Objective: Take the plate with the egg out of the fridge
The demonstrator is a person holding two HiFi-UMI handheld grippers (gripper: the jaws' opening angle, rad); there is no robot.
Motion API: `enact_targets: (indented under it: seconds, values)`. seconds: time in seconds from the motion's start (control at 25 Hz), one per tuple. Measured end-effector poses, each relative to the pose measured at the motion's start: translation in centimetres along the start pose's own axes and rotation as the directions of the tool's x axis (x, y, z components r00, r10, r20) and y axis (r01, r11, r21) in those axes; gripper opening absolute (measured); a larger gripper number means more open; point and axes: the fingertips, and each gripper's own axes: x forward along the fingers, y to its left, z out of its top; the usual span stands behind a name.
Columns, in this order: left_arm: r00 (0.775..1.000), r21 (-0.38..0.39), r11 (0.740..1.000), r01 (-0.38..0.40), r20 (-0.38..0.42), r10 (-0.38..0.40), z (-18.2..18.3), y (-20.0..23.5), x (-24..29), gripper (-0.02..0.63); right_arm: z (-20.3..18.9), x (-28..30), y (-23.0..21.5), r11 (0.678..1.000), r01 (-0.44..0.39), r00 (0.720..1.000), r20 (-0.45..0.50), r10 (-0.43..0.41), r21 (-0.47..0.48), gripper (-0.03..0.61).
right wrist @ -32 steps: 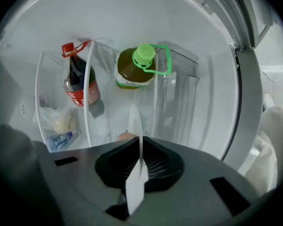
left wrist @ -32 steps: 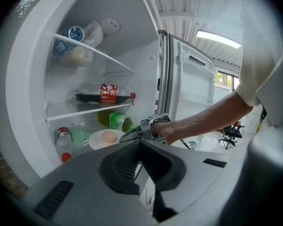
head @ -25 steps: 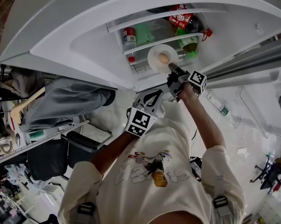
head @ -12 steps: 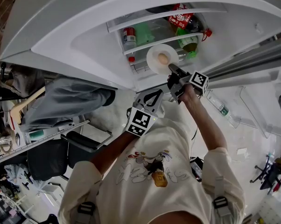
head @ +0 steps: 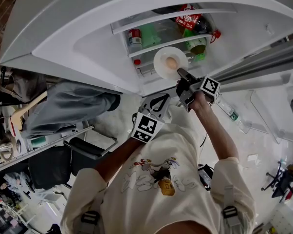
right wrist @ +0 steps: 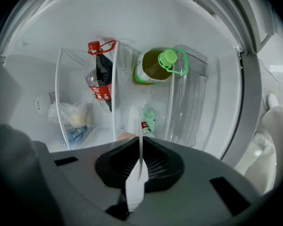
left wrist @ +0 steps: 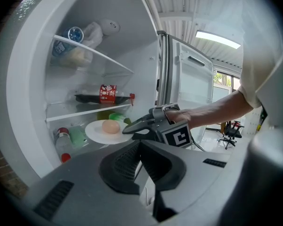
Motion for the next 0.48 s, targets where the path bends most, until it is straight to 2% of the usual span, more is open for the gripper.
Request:
enact_targets:
  seconds: [0.48]
  values:
    - [1.0,-0.004,1.0,0.001,0.005,-0.001,0.1,0.4,0.1,0.009,-0.8,-0.8,2.0,1.0,-0.016,1.0,-0.007,0.016,0.011,0.025]
